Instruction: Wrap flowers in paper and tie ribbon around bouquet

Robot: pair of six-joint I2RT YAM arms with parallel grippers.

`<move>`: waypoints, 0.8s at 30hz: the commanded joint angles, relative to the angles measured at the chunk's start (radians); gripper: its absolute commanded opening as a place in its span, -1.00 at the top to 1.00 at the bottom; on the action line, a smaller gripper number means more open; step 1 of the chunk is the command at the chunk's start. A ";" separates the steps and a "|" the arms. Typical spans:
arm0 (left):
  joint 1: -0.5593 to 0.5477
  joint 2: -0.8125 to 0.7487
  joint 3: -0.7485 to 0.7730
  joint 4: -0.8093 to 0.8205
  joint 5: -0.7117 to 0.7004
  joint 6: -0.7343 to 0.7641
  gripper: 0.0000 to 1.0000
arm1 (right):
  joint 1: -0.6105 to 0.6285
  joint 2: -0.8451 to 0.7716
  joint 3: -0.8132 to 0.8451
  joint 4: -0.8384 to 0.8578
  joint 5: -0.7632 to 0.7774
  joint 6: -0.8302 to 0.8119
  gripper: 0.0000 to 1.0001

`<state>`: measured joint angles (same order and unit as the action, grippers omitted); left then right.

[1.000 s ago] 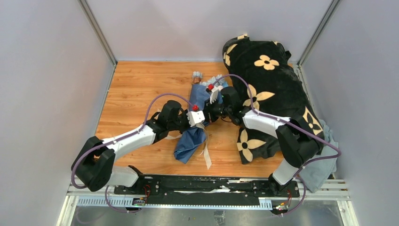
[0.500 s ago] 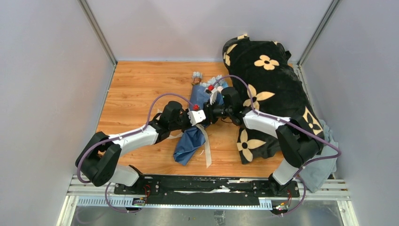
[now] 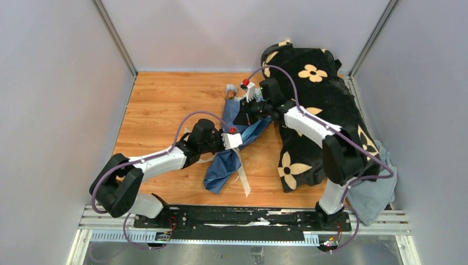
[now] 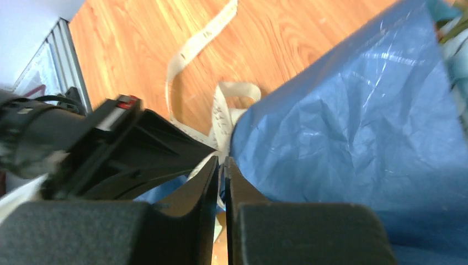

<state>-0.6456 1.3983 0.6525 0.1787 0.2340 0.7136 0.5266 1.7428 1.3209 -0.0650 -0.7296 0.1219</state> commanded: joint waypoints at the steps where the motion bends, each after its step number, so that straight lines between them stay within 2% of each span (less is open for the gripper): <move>1: -0.010 0.008 -0.005 0.023 -0.005 0.016 1.00 | 0.014 0.121 0.037 -0.147 0.008 -0.029 0.81; 6: -0.011 0.012 -0.002 0.023 -0.007 0.016 1.00 | 0.026 0.184 0.074 -0.192 -0.073 -0.059 0.80; 14: -0.012 0.017 -0.001 0.022 0.007 0.043 1.00 | 0.027 0.209 0.051 -0.140 -0.234 -0.052 0.75; 24: -0.032 -0.038 -0.018 -0.075 0.085 0.086 1.00 | 0.027 0.111 -0.057 -0.200 -0.169 -0.088 0.75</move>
<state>-0.6567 1.3880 0.6468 0.1429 0.2733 0.7750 0.5392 1.9079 1.3025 -0.2173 -0.9138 0.0616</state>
